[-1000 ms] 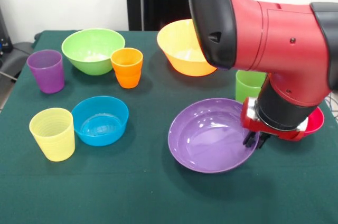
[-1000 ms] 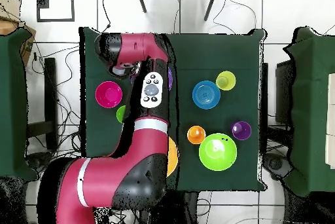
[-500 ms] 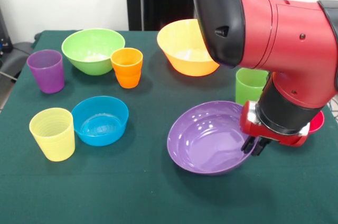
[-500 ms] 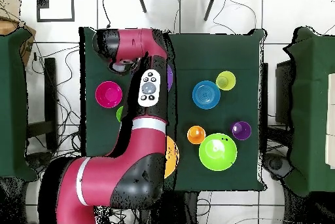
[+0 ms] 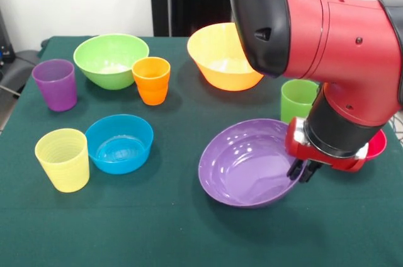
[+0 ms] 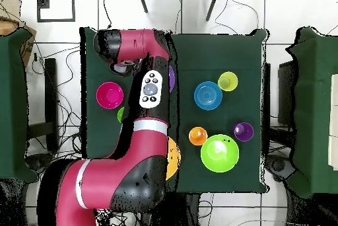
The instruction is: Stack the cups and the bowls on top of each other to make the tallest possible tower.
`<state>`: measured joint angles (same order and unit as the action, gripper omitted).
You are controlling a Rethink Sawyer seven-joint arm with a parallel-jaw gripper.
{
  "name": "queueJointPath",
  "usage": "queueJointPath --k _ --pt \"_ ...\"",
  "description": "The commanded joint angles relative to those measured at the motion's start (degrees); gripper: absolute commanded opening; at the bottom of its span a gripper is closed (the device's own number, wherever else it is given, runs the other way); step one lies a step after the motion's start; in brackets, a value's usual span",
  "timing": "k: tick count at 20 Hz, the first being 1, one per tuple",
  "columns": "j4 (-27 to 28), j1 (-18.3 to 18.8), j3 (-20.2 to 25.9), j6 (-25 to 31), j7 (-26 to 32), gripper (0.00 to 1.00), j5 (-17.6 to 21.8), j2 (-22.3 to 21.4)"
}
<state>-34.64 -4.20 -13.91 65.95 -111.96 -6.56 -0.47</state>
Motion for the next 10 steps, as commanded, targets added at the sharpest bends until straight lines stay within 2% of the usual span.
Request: queueJointPath --k 1,10 --pt "-10.0 -0.2 4.7 -5.2 -5.1 0.0 0.1 -3.8" --pt "-12.8 -1.0 4.9 -6.5 -4.5 0.0 0.6 -5.5"
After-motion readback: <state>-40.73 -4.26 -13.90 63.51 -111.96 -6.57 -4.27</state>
